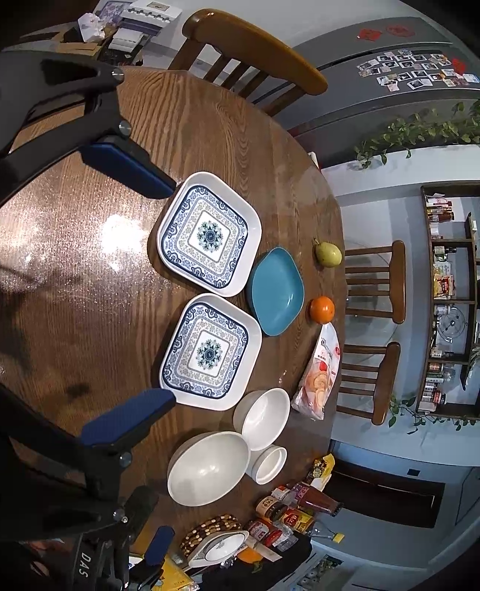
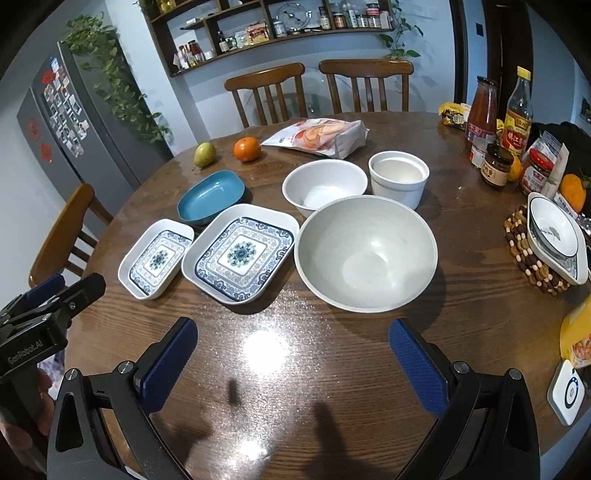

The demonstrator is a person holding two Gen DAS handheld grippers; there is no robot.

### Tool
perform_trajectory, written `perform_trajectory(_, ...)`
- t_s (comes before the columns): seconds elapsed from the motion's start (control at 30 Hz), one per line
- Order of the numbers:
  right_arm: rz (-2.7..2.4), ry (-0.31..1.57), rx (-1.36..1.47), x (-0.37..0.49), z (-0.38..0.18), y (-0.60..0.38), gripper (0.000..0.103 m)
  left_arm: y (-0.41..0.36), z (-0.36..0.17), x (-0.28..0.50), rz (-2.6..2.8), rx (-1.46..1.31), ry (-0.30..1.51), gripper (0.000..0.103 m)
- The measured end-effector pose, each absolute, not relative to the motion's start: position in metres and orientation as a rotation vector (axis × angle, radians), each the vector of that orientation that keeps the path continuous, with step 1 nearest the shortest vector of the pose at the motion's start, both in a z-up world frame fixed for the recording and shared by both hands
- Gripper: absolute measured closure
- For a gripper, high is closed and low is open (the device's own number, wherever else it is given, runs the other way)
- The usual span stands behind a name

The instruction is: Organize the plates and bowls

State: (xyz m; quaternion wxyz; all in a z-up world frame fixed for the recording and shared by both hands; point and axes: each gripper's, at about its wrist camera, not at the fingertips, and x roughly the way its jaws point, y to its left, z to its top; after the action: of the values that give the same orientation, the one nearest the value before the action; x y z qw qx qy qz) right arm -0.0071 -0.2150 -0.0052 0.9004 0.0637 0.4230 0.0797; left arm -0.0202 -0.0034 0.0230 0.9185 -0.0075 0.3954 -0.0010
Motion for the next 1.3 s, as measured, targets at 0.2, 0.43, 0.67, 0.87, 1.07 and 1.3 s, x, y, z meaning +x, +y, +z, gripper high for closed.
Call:
perform_trajectory(0.2,0.166,0.875,0.133,-0.007,-0.005,-0.214,0.0,-0.003,0.021,-0.017,-0.006,-0.015,0.821,0.001)
perform_trajectory(0.43,0.165,0.875,0.133,-0.006,-0.005,-0.214,0.0,-0.003,0.021,-0.013,-0.016,-0.015,0.825,0.001)
perform_trajectory(0.67,0.161,0.876,0.137,-0.002,-0.004,-0.215,0.0,-0.002,0.02,-0.009,-0.023,-0.018,0.829,0.001)
perform_trajectory(0.87,0.161,0.876,0.137,-0.002,-0.004,-0.215,0.0,-0.001,0.019,-0.007,-0.035,-0.029,0.834,0.001)
perform_trajectory(1.07,0.161,0.878,0.138,0.0,-0.004,-0.215,0.0,0.0,0.019,-0.006,-0.04,-0.033,0.836,0.001)
perform_trajectory(1.3,0.162,0.877,0.139,0.0,-0.004,-0.214,0.0,0.001,0.018,-0.005,-0.039,-0.034,0.837,0.001)
